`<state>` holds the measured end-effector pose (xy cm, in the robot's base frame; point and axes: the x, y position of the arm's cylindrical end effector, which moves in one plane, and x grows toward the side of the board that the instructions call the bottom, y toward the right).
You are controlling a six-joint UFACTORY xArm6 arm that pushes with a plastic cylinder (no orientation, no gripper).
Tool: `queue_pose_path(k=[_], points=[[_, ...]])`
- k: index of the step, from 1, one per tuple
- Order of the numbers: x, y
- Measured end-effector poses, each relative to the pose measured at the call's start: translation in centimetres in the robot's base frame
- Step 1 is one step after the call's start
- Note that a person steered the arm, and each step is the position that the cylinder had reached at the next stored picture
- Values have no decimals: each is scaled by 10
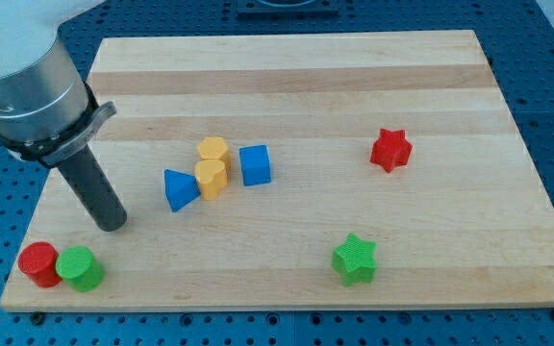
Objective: Slightly push the yellow heart and blue triangle diagonally
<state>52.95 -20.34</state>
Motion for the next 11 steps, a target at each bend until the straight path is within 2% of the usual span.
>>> queue_pose_path(k=[2, 4, 11], points=[[-12, 42], [-47, 75], [-29, 90]])
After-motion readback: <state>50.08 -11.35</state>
